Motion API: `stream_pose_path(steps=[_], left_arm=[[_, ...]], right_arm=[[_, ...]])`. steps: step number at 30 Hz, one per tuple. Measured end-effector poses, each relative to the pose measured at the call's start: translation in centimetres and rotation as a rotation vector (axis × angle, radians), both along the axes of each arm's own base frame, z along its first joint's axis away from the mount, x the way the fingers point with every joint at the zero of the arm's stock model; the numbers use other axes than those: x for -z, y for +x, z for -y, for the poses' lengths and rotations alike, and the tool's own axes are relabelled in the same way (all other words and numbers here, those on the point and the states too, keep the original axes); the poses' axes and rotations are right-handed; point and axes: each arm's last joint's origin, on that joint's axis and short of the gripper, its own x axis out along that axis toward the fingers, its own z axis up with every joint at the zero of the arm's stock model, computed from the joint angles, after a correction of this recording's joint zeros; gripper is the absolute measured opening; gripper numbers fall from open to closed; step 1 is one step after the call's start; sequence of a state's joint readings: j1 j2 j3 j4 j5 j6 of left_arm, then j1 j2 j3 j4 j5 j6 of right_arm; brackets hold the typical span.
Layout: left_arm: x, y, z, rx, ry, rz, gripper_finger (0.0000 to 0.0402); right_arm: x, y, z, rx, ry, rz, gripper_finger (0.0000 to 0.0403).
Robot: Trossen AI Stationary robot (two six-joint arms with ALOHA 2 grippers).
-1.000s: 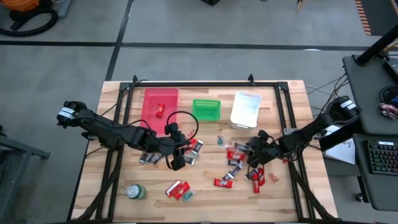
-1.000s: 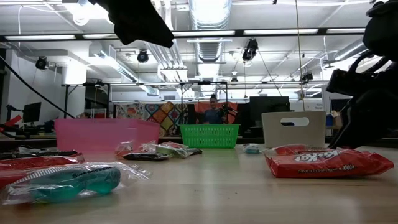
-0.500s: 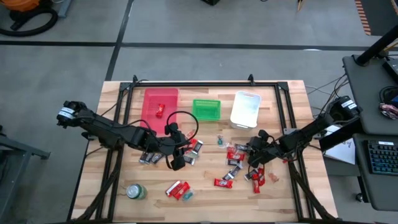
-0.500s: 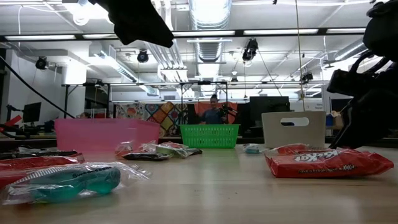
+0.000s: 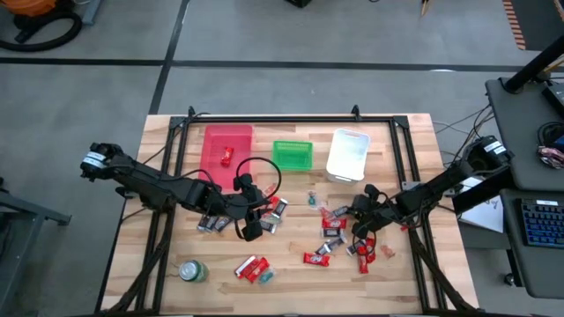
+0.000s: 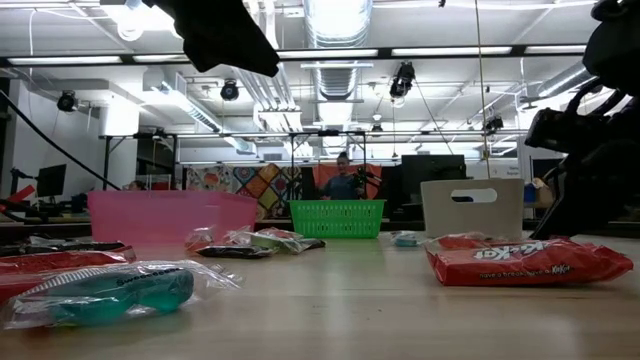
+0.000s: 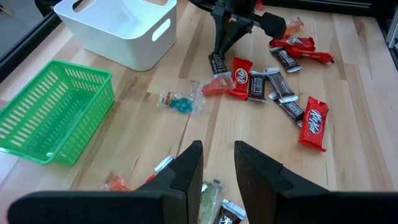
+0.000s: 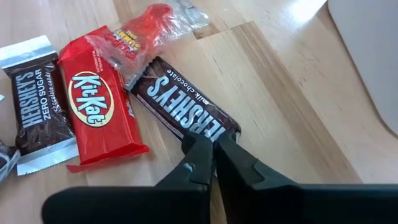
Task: Sort candy
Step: Put the brown chocolate bar into the white bin
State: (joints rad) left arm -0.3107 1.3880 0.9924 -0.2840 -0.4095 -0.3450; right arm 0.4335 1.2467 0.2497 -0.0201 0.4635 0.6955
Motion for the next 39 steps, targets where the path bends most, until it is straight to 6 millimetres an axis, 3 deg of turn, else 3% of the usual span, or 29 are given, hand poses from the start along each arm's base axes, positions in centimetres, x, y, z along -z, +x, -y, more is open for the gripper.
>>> stream_pose_path(steps=[23, 32, 39], left_arm=[[-0.2, 0.4, 0.1, 0.004, -0.005, 0.037, 0.0076], [0.8, 4.1, 1.0, 0.098, 0.112, 0.222, 0.0076], [3.0, 8.0, 0.1, 0.079, 0.152, 0.219, 0.0076]], right_arm=[[-5.0, -0.4, 0.3, -0.008, 0.057, 0.311, 0.0008], [-6.2, 0.1, -0.2, -0.002, 0.226, 0.328, 0.0009], [-7.9, 0.4, -0.4, 0.103, 0.283, 0.267, 0.0009]])
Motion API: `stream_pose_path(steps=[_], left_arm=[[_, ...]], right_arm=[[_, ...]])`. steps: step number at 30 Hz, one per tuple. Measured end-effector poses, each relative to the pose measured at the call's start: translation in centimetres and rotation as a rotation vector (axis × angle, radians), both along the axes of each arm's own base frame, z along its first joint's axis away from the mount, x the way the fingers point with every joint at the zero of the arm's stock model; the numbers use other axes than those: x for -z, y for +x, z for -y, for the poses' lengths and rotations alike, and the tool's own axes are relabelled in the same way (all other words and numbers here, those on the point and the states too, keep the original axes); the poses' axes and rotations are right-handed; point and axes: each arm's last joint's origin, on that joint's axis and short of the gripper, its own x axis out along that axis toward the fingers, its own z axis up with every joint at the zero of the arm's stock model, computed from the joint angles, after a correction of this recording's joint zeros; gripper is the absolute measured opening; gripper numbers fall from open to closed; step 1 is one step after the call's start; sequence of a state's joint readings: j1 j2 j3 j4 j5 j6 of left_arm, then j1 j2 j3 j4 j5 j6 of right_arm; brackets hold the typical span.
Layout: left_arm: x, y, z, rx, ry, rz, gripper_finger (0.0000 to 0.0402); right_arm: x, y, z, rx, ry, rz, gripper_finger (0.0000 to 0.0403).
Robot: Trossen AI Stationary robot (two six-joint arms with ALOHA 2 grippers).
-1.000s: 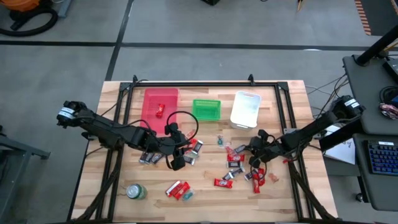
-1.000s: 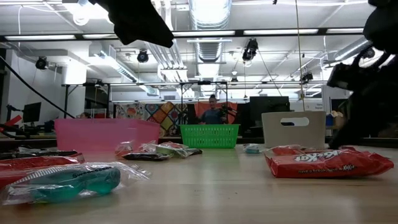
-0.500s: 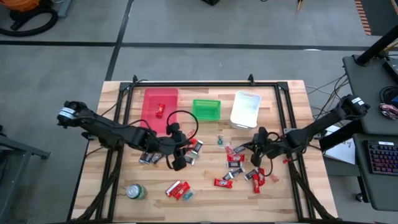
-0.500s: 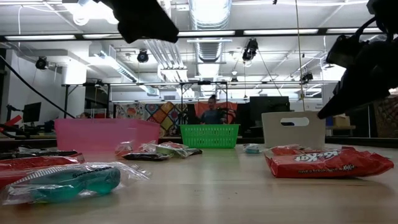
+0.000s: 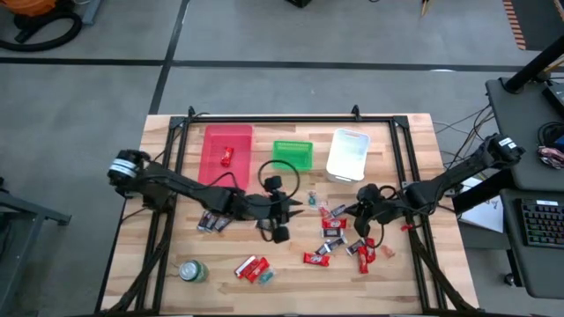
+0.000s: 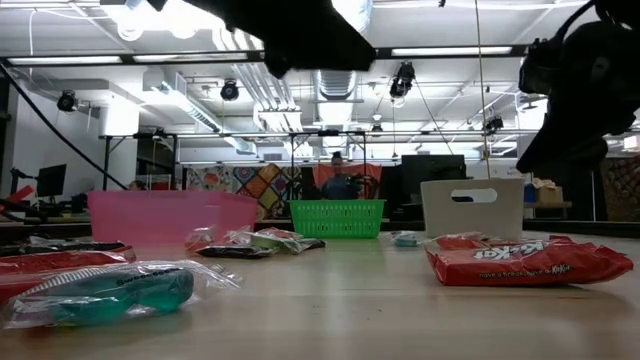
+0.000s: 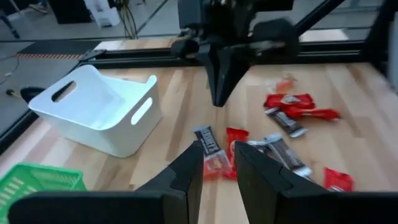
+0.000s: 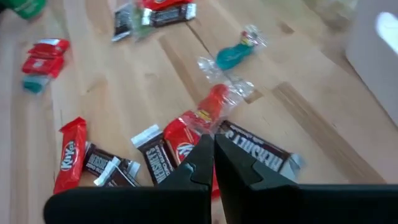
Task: Sort candy
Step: Put the brown chocolate bar into the white bin
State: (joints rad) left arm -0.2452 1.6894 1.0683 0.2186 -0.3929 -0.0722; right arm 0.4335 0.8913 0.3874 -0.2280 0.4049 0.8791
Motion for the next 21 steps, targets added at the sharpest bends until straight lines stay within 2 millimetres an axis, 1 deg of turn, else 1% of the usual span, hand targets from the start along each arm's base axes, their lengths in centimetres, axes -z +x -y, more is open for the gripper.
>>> stream_pose_path(steps=[6, 11, 15, 19, 21], left_arm=[[2.2, 4.3, -0.4, 0.049, 0.006, -0.04, 0.0076], [4.3, 7.5, -0.6, 0.063, 0.053, -0.072, 0.0076], [5.9, 9.5, -1.1, 0.054, 0.075, -0.093, 0.0076], [7.7, 11.0, -1.5, 0.061, 0.069, -0.118, 0.0075], [8.5, 11.7, -1.5, 0.07, 0.064, -0.124, 0.0068]], right_arm=[[-1.2, -0.4, 0.2, 0.093, 0.031, -0.125, 0.0009], [-1.3, -0.8, 0.2, 0.115, 0.063, -0.184, 0.0009], [-1.2, -0.8, 0.2, 0.103, 0.088, -0.2, 0.0009], [-1.2, -0.8, 0.2, 0.101, 0.09, -0.202, 0.0009], [-1.2, -0.8, 0.2, 0.101, 0.09, -0.202, 0.0009]])
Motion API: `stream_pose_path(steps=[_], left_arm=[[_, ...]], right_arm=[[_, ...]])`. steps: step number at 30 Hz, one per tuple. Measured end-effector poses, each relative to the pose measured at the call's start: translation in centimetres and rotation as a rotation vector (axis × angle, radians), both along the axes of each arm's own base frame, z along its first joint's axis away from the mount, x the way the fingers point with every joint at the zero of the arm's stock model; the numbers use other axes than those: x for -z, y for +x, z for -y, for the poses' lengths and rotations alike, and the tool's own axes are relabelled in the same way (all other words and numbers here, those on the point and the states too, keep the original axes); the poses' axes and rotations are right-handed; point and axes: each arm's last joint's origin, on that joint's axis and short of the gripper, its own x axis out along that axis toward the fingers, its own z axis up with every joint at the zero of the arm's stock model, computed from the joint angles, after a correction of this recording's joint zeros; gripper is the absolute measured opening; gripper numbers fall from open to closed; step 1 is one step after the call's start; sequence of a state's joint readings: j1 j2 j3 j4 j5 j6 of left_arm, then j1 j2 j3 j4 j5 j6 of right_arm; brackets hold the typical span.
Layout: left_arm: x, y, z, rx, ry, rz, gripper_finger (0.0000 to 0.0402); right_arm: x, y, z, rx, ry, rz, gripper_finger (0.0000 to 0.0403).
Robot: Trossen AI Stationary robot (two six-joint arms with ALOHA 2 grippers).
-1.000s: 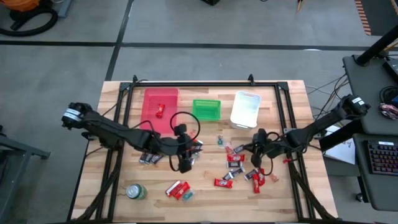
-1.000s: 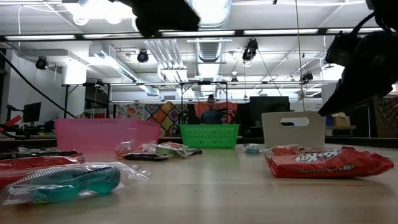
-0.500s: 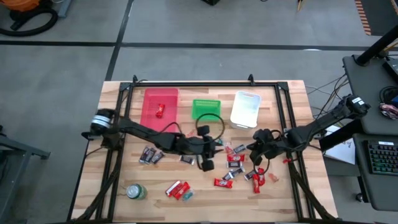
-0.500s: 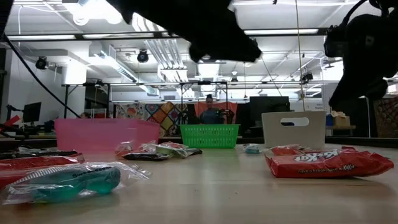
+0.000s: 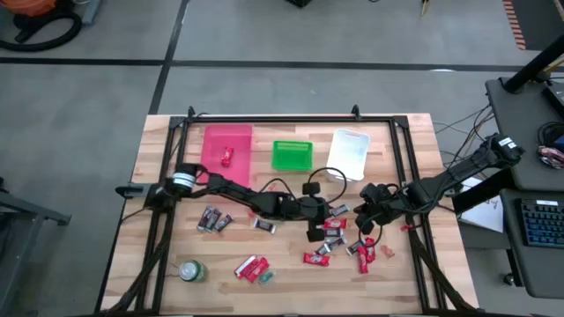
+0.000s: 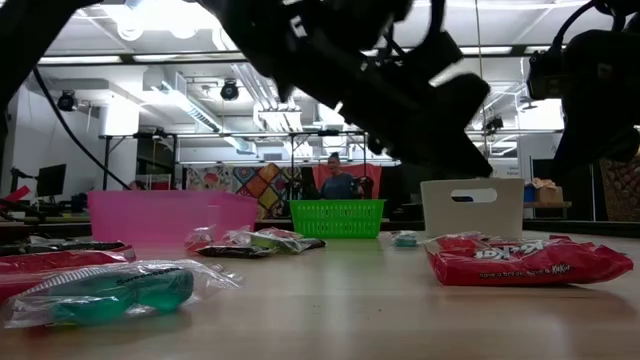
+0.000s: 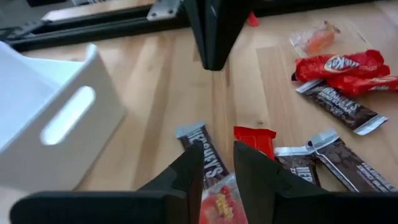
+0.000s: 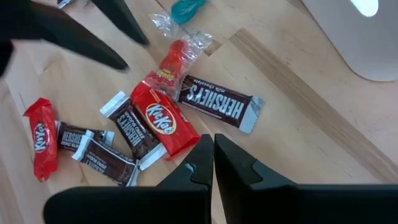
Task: Sort candy
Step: Put the brown chocolate bar into the white bin
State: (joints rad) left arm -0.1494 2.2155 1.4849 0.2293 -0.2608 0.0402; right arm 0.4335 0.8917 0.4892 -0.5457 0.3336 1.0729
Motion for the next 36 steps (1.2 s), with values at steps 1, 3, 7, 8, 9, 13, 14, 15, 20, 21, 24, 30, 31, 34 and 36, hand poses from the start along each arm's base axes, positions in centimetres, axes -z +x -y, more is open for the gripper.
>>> stream_pose_path(steps=[1, 3, 7, 8, 9, 13, 14, 15, 20, 21, 24, 30, 31, 34, 36], left_arm=[[0.4, 0.3, 0.0, 0.0, 0.0, -0.005, 0.0061], [1.3, 0.8, 0.0, -0.001, 0.002, -0.021, 0.0041], [2.7, 1.3, 0.1, -0.001, 0.008, -0.068, 0.0005], [2.9, 1.3, 0.0, -0.004, 0.009, -0.084, 0.0005], [3.1, 1.2, -0.1, -0.006, 0.01, -0.099, 0.0007], [3.6, 0.9, -0.7, -0.031, 0.0, -0.164, 0.0002], [3.9, 0.7, -0.9, -0.038, 0.0, -0.192, 0.0001], [4.0, 0.6, -1.1, -0.046, -0.001, -0.214, 0.0001], [3.5, 0.0, -1.4, -0.084, -0.007, -0.286, 0.0001], [3.4, -0.1, -1.4, -0.085, -0.008, -0.288, 0.0001], [2.8, -0.1, -1.4, -0.066, -0.007, -0.275, 0.0], [1.9, 0.6, -1.0, 0.026, -0.069, -0.198, 0.0], [1.9, 0.7, -0.9, 0.026, -0.07, -0.185, 0.0], [2.2, 1.0, -0.9, 0.029, -0.073, -0.153, 0.0], [2.4, 1.1, -0.9, 0.028, -0.076, -0.147, 0.0]], right_arm=[[0.0, 0.0, 0.0, 0.0, 0.0, 0.0, 0.0009], [0.0, 0.0, 0.0, 0.0, -0.002, 0.0, 0.0009], [0.0, 0.0, 0.0, -0.007, -0.008, 0.0, 0.0009], [0.0, 0.0, 0.0, -0.007, -0.008, 0.0, 0.0009], [0.0, 0.0, 0.0, -0.006, -0.009, 0.0, 0.0009], [0.0, 0.0, 0.0, -0.005, -0.011, 0.002, 0.0009], [0.0, 0.0, 0.0, -0.005, -0.011, 0.001, 0.0009], [0.0, 0.0, 0.0, -0.005, -0.011, 0.001, 0.0009], [0.0, 0.0, 0.0, 0.0, -0.008, 0.002, 0.0009], [0.0, 0.0, 0.0, 0.009, -0.001, 0.003, 0.0009], [0.0, 0.0, 0.0, 0.042, 0.021, 0.006, 0.0009], [0.1, 0.0, 0.0, 0.122, 0.08, 0.015, 0.0009], [0.1, 0.0, 0.0, 0.136, 0.092, 0.016, 0.0011], [0.1, 0.0, 0.0, 0.14, 0.099, 0.012, 0.0024], [0.1, 0.0, 0.0, 0.14, 0.099, 0.012, 0.004]])
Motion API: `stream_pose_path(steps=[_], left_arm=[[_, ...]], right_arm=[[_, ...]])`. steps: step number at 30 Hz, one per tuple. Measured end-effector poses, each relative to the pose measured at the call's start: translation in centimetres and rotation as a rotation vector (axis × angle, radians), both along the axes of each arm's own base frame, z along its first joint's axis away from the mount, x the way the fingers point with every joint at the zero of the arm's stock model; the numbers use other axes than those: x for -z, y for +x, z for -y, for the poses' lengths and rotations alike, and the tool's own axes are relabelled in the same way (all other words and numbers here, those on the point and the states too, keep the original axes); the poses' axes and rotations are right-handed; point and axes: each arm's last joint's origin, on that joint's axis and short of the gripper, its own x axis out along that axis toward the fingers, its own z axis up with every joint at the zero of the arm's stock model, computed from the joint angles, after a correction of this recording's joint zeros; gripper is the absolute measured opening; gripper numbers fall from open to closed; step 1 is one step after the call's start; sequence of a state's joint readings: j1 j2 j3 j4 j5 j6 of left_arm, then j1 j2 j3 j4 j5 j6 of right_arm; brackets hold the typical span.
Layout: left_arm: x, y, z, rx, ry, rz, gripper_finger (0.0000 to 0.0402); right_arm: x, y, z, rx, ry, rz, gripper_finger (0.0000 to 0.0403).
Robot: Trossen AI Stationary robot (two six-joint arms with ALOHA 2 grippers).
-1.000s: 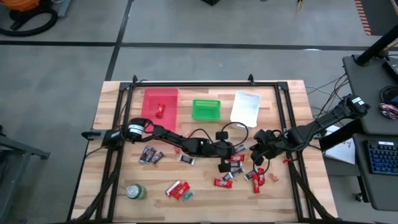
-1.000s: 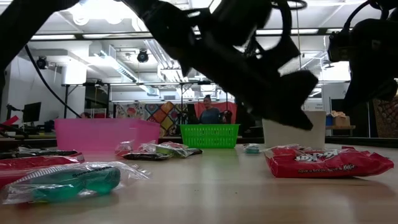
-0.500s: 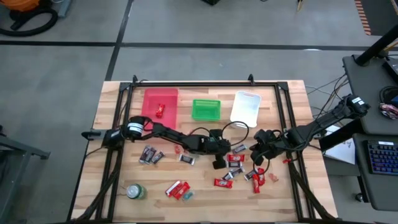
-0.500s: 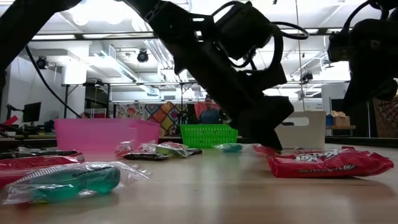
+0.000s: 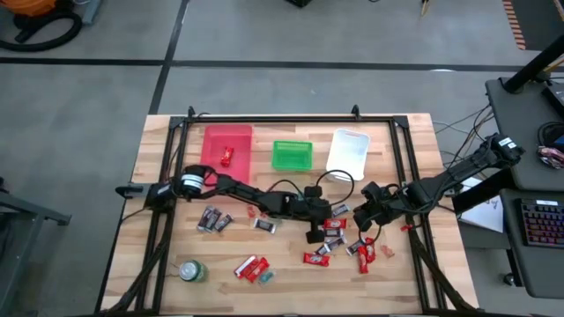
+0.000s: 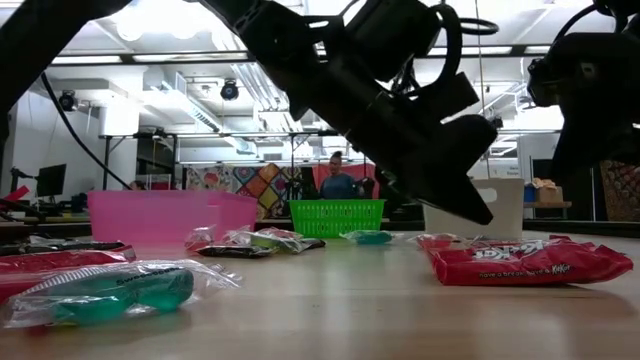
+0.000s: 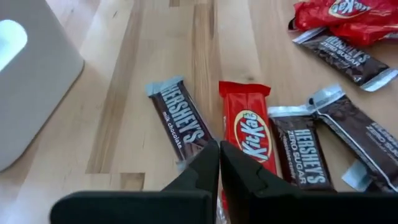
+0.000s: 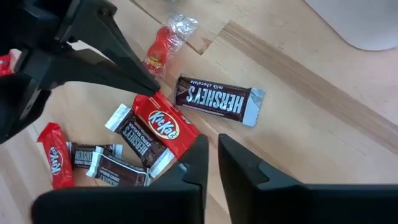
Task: Sort candy
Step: Put the brown chocolate bar into the white bin
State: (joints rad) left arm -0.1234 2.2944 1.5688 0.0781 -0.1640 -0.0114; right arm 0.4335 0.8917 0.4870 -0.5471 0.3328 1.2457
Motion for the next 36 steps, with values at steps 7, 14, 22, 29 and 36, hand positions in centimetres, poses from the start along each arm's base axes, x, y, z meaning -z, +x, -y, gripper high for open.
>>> stream_pose_path(steps=[7, 14, 22, 29, 36], left_arm=[[1.4, 0.4, -0.2, -0.007, -0.002, 0.012, 0.0], [2.7, 0.5, -0.3, -0.028, -0.026, -0.002, 0.0], [3.0, 0.4, -0.3, -0.033, -0.031, -0.012, 0.0], [3.2, 0.3, -0.3, -0.033, -0.03, -0.024, 0.0], [3.4, 0.2, -0.3, -0.033, -0.028, -0.034, 0.0]], right_arm=[[0.1, 0.0, 0.2, 0.041, -0.028, 0.016, 0.0094], [1.3, 0.2, 0.5, 0.081, -0.045, -0.034, 0.011], [2.8, 1.3, 0.7, 0.089, -0.06, -0.102, 0.0111], [3.5, 1.8, 1.0, 0.015, -0.138, -0.167, 0.0111], [3.2, 2.1, 0.9, -0.122, -0.226, -0.183, 0.0105]])
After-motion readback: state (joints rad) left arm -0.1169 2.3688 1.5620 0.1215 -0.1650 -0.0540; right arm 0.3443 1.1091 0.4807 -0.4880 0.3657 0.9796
